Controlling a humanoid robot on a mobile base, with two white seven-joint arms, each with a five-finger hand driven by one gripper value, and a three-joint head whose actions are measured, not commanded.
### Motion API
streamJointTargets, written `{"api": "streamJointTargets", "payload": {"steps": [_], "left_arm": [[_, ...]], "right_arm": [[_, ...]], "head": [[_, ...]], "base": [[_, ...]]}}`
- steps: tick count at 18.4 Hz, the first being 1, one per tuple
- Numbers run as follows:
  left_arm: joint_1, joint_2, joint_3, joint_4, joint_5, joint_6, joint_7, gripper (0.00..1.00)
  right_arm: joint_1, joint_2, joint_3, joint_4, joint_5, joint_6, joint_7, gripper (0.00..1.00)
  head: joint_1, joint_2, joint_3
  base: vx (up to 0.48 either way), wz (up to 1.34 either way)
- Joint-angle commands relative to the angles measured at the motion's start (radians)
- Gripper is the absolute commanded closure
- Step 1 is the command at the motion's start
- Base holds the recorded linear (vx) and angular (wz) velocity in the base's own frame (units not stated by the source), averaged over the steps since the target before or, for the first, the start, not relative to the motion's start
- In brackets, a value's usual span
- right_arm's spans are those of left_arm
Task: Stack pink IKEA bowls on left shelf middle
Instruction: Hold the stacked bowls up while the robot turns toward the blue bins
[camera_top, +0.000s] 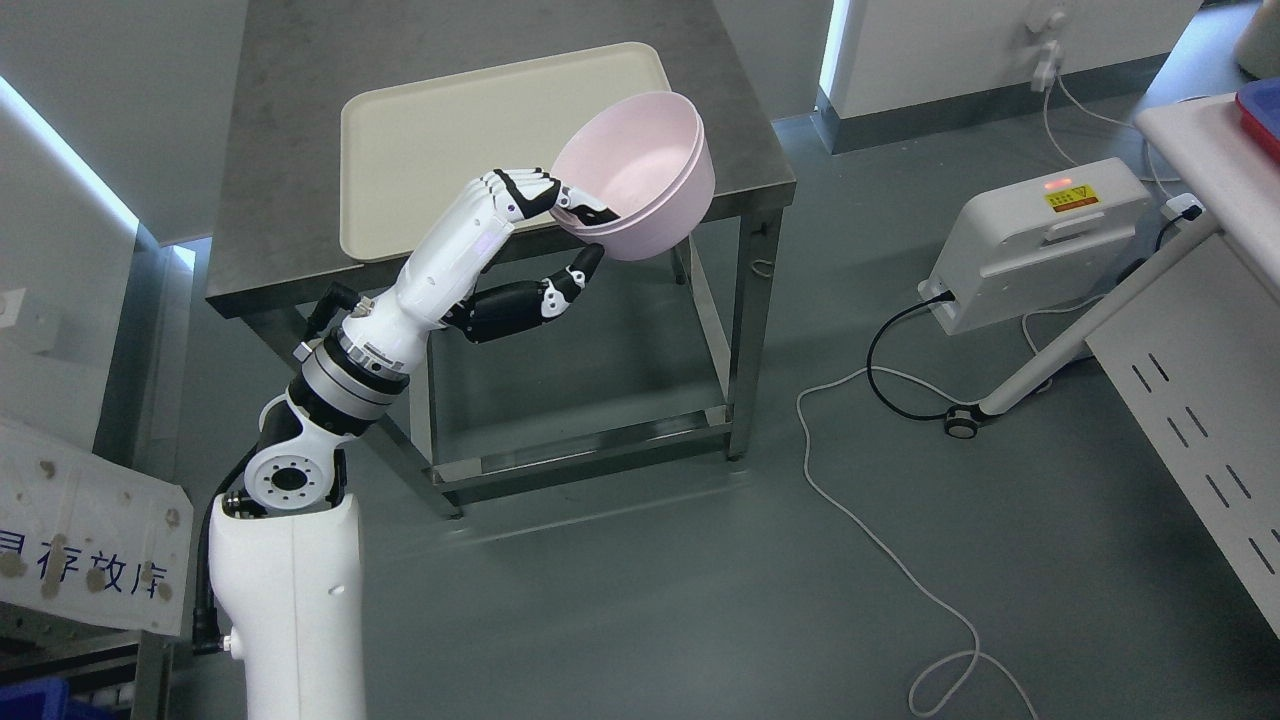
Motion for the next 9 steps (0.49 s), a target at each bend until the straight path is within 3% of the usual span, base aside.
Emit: {"api": "streamJointTargets", "payload": {"steps": [1,9], "left_arm": [[-0.003,0.017,0.01,-0.006,0.026,0.0,-0.003,0.97],[0.0,0.017,0.004,-0.006,0.027,0.003,-0.004,0.97]], "right_arm": [[0.0,-0.017,-0.005,-0.017,-0.002,0.001,-0.001,0.0],[0.0,-0.017,-0.005,-0.017,-0.002,0.001,-0.001,0.0]], "head": [[0.0,0.0,0.0],[0.0,0.0,0.0]], "base": [[-0.243,0.16],[-0.304,0.25]]}}
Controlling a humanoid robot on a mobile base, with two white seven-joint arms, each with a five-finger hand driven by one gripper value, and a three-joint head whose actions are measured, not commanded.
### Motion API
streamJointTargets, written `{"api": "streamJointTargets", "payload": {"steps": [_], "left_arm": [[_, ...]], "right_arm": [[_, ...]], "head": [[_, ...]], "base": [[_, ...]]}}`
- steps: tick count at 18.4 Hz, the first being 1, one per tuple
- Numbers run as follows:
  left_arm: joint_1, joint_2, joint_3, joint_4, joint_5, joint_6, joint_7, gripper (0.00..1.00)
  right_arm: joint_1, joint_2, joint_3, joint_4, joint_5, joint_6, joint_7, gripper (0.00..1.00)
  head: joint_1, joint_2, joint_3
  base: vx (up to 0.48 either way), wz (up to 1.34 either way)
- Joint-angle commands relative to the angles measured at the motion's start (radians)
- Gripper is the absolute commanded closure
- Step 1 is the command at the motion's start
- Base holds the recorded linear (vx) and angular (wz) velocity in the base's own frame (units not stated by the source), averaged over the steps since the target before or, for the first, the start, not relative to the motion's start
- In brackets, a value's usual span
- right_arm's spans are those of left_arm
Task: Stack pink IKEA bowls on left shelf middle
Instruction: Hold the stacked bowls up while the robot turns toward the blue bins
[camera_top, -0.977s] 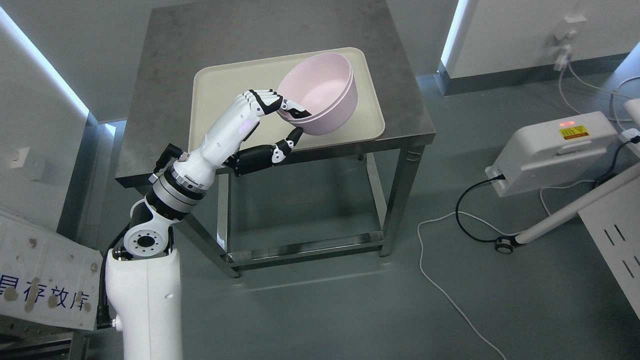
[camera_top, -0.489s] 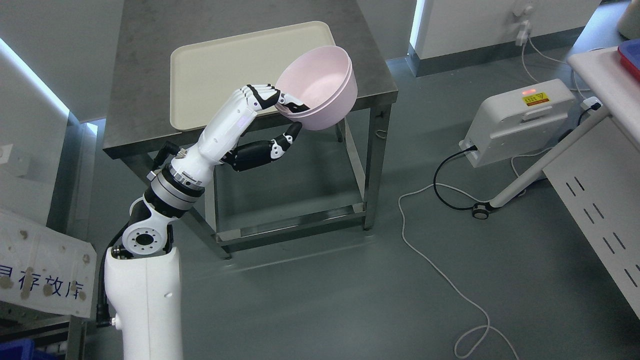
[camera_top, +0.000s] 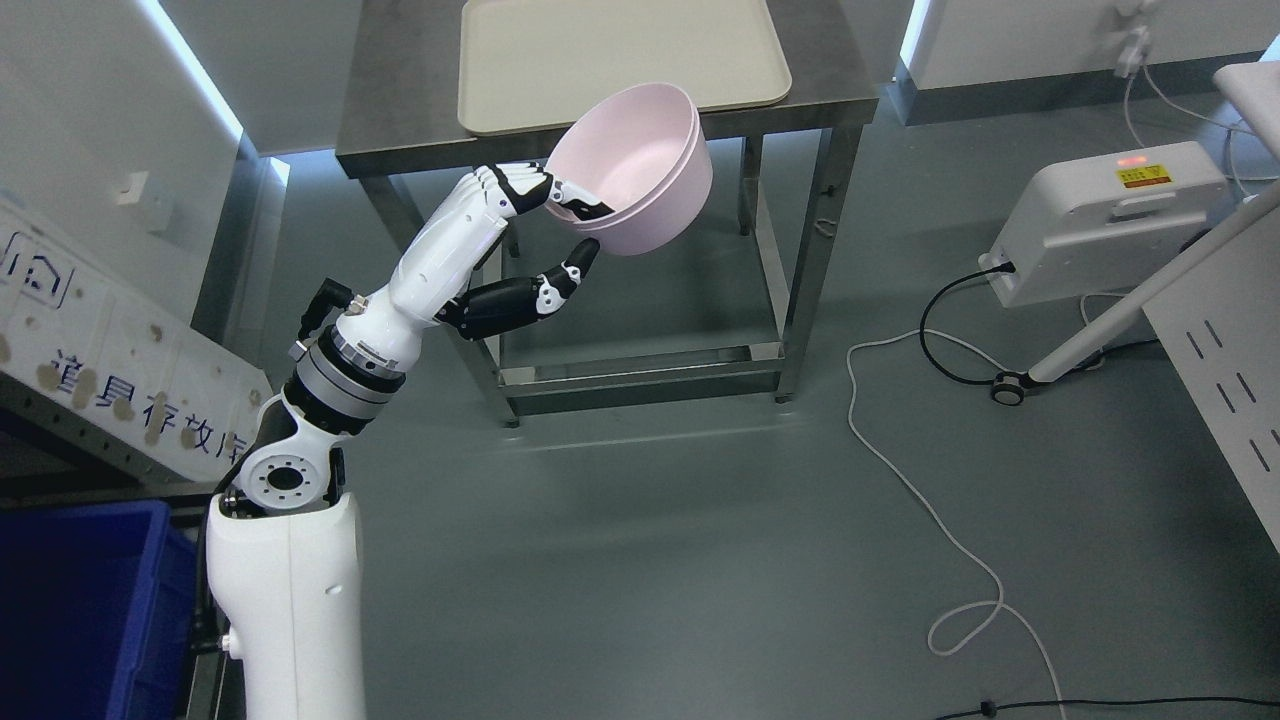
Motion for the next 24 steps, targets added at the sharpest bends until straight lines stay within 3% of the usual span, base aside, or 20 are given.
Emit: {"api": "streamJointTargets", "payload": {"steps": [1,24], "left_arm": [[0.004,0.017,0.001,-0.003,0.005,0.0,-0.001,0.97],[-0.015,0.017,-0.03,0.004,0.033,0.003,0.002,0.97]], "right_arm": [[0.0,-0.017,-0.005,-0.017,-0.002,0.001,-0.001,0.0],[0.0,-0.017,-0.005,-0.017,-0.002,0.001,-0.001,0.0]], "head": [[0.0,0.0,0.0],[0.0,0.0,0.0]], "base": [[-0.304,0.36],[-0.316,0.2]]}}
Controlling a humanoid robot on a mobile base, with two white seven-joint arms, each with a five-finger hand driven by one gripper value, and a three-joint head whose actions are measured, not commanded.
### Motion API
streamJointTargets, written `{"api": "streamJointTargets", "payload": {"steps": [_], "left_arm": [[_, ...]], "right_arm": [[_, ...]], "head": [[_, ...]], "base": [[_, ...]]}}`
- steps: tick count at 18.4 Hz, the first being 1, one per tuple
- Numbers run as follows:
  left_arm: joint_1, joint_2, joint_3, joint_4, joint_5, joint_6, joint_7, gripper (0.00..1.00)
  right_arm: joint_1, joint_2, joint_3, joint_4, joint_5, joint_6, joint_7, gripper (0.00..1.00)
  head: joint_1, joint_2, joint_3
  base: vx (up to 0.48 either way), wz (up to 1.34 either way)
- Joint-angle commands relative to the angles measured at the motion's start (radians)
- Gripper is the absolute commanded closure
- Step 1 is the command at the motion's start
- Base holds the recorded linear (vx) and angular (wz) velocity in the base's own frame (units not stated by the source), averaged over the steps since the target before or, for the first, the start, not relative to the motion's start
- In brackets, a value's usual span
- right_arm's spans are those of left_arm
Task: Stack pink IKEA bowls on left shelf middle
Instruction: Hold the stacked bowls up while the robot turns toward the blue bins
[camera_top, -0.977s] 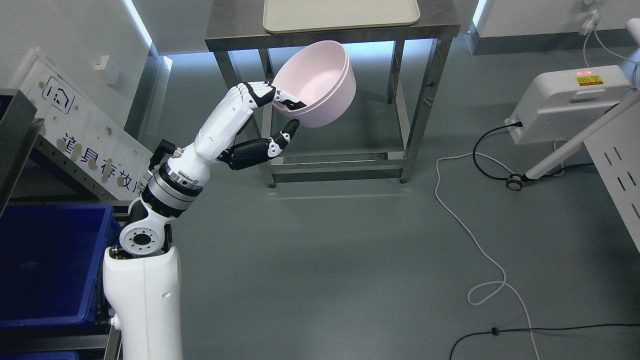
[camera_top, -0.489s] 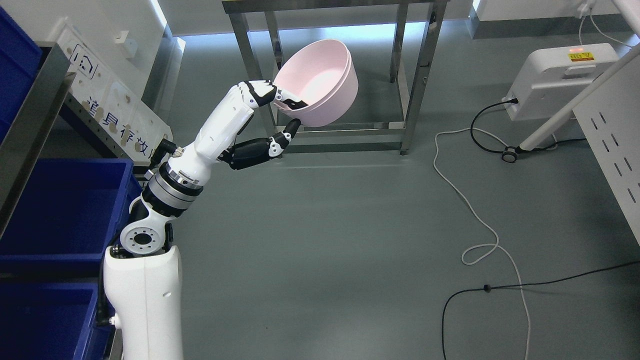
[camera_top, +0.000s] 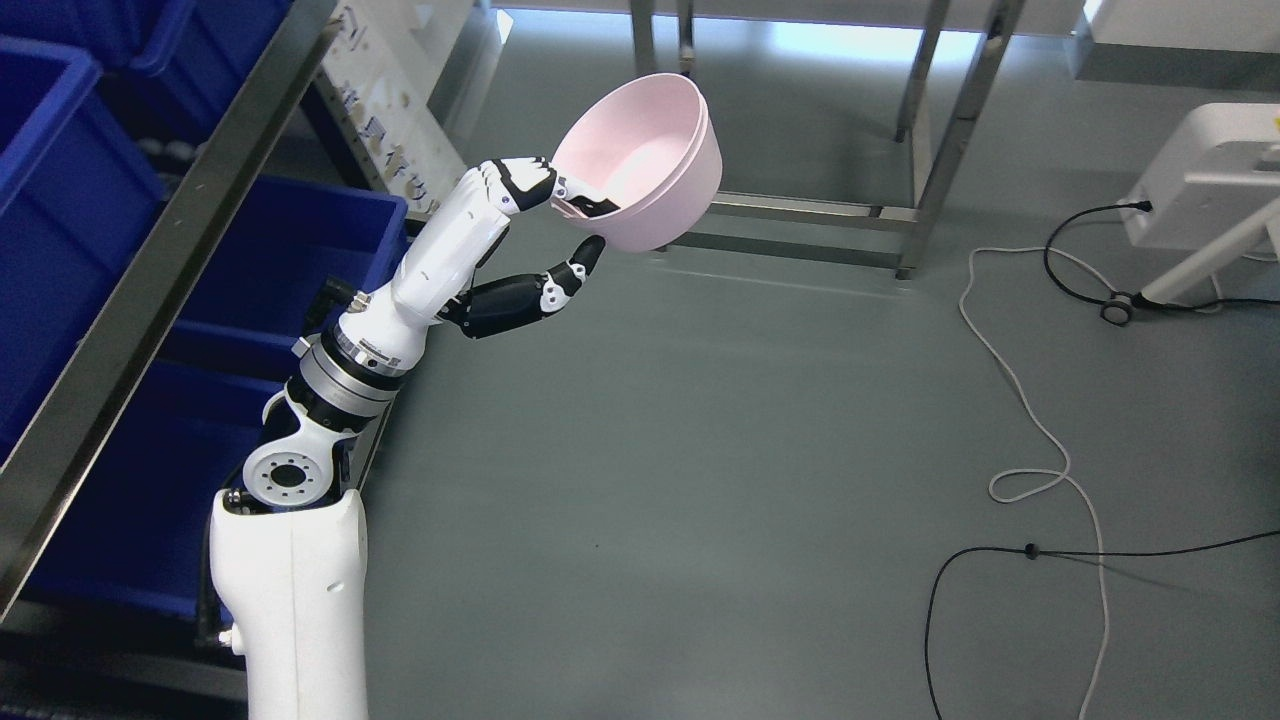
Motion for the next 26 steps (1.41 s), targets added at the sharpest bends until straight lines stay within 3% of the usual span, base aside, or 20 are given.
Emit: {"api": "streamJointTargets", "payload": {"steps": [1,8,17,23,26], "left_arm": [[-0.006,0.017,-0.012,0.004,0.006,0.004,-0.001,0.97],[-0.041,0.017,-0.011,0.002,0.009,0.01,-0.001,0.97],[-0.242,0.017,0.065,0.023,-0.008,0.22,0.0,0.97],[-0.331,0.109,0.072,0.089,-0.048,0.277,0.0,0.97],[-0.371,0.112,0.066,0.144,-0.088,0.281,0.0,0.97]], "right_arm": [[0.0,-0.017,-0.005,-0.017,-0.002,0.001,-0.003,0.0],[0.0,-0.017,-0.005,-0.017,-0.002,0.001,-0.003,0.0],[0.0,-0.017,-0.005,-0.017,-0.002,0.001,-0.003,0.0],[0.0,-0.017,-0.005,-0.017,-0.002,0.001,-0.003,0.0],[0.0,-0.017,-0.005,-0.017,-0.002,0.001,-0.003,0.0]], "head": [[0.0,0.0,0.0],[0.0,0.0,0.0],[0.0,0.0,0.0],[0.0,0.0,0.0],[0.0,0.0,0.0]], "base": [[-0.244,0.5],[-0.18,0.5],[-0.117,0.77],[0.016,0.89],[0.093,0.75]]}}
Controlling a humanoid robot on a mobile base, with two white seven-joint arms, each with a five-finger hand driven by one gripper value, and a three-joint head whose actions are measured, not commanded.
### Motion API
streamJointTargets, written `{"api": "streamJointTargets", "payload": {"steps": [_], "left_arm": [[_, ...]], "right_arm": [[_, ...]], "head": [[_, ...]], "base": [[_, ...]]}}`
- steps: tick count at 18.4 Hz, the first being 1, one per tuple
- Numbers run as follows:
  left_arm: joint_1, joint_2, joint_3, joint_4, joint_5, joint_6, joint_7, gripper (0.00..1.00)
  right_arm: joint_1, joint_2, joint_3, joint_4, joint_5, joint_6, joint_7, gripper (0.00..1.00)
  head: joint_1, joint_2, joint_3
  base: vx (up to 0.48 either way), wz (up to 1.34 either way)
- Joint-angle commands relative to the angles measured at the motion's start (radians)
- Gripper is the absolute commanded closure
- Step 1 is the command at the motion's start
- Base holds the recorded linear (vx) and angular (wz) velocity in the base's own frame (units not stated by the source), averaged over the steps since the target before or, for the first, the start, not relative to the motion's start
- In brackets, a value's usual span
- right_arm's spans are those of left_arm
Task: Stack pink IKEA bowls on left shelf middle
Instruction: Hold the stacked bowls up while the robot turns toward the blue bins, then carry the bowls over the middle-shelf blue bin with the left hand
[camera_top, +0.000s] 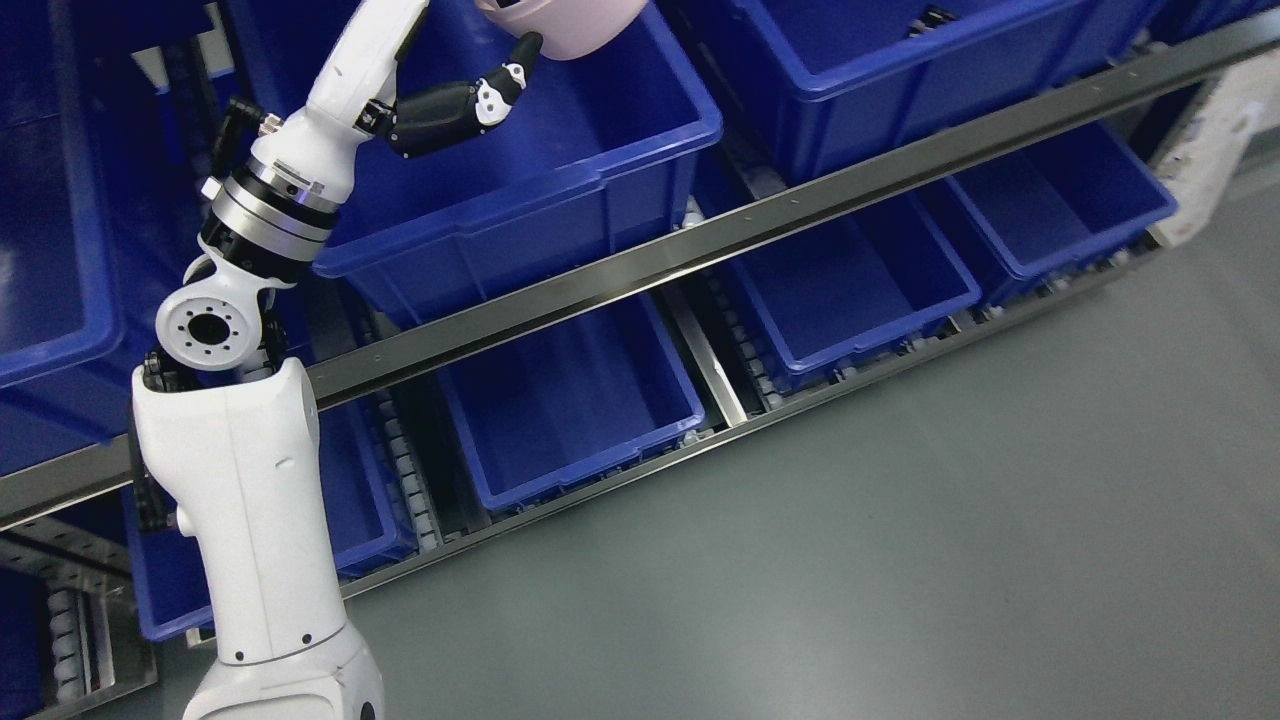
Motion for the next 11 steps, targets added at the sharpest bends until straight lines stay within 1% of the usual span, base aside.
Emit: {"api": "streamJointTargets", "payload": {"steps": [1,4,6,8,11], "left_arm": [[-0.093,0.064,0.017,0.123,-0.07,0.013,-0.001,0.97],[-0.153,0.056,0.003,0.193,-0.119,0.013,-0.001,0.96],[-0.186,0.049,-0.033,0.228,-0.133,0.016,-0.001,0.96],[-0.193,0.032,-0.086,0.259,-0.135,0.016,0.001,0.96],[-0.19,0.021,-0.127,0.278,-0.145,0.016,0.001,0.96]], "right_arm": [[0.0,-0.017,-0.005,-0.017,-0.002,0.001,0.003,0.0],[0.0,-0.017,-0.005,-0.017,-0.002,0.001,0.003,0.0],[0.0,-0.017,-0.005,-0.017,-0.002,0.001,0.003,0.0],[0.0,-0.017,-0.005,-0.017,-0.002,0.001,0.003,0.0],[0.0,-0.017,-0.005,-0.017,-0.002,0.001,0.003,0.0]], "head": [[0.0,0.0,0.0],[0.0,0.0,0.0],[0.0,0.0,0.0],[0.0,0.0,0.0],[0.0,0.0,0.0]], "base": [[0.101,0.63],[0.091,0.44],[0.085,0.32],[0.074,0.24],[0.056,0.18]]}}
